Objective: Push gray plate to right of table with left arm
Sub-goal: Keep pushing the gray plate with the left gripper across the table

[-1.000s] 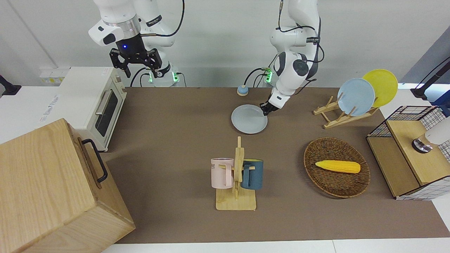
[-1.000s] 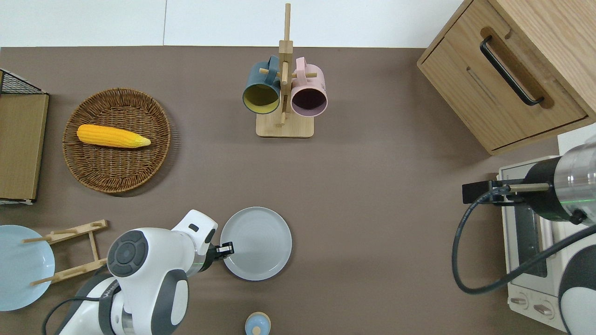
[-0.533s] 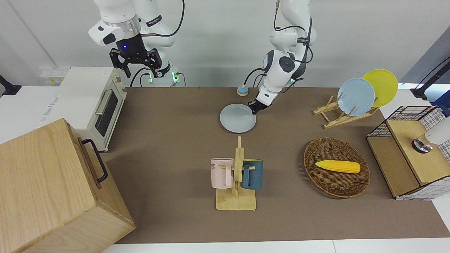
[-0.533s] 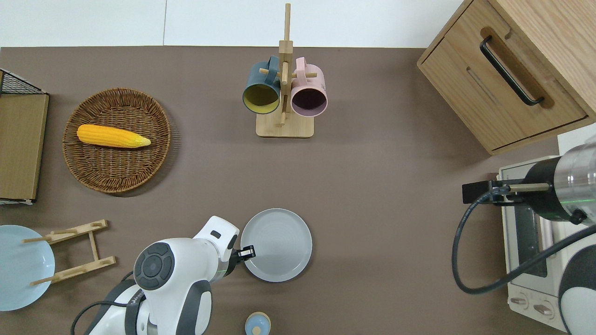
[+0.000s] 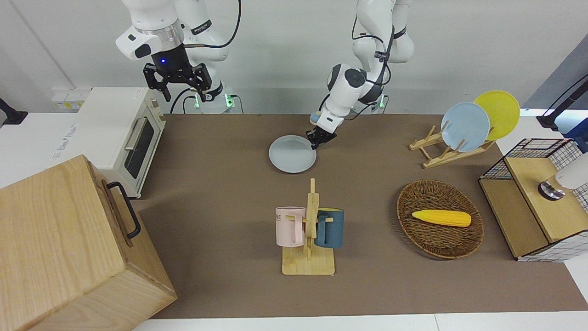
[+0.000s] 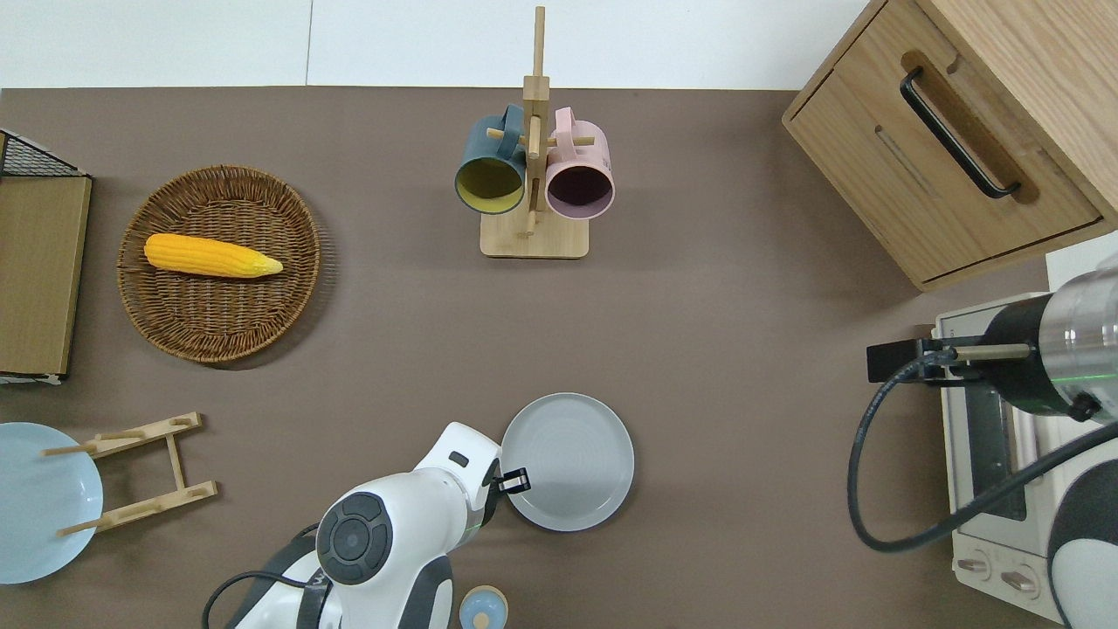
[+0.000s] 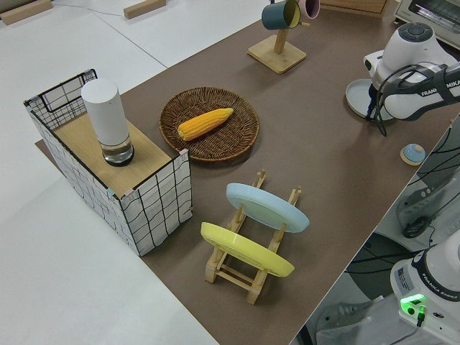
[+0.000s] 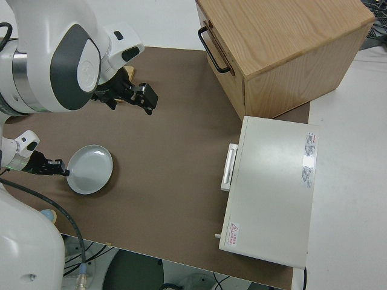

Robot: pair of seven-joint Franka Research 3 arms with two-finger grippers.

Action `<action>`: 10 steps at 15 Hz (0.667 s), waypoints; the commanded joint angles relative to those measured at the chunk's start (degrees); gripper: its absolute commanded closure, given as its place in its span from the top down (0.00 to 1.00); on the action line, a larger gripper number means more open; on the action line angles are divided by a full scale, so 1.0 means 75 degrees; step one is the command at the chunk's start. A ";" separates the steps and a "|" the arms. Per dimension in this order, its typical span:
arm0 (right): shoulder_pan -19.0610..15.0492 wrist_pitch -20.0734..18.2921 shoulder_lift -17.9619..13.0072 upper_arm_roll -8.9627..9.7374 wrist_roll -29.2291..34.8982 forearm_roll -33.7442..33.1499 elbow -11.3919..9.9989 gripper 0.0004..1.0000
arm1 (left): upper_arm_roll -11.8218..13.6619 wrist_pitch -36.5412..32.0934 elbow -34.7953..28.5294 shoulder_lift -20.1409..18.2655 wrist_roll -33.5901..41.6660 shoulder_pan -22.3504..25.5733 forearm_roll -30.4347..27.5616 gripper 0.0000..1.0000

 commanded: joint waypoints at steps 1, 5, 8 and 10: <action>-0.0187 -0.0010 -0.0209 0.0111 0.0078 0.0164 -0.0208 1.00 | 0.0464 0.0479 0.0277 0.0934 -0.0159 -0.0902 -0.0282 0.00; -0.0187 0.0002 -0.0209 0.0111 0.0078 0.0164 -0.0208 1.00 | 0.0524 0.0479 0.0557 0.1097 -0.0591 -0.1242 -0.0330 0.00; -0.0187 0.0002 -0.0209 0.0111 0.0090 0.0164 -0.0208 1.00 | 0.0524 0.0479 0.0944 0.1285 -0.1001 -0.1372 -0.0318 0.00; -0.0187 0.0002 -0.0209 0.0111 0.0078 0.0164 -0.0208 1.00 | 0.0524 0.0479 0.1132 0.1379 -0.1271 -0.1524 -0.0318 0.00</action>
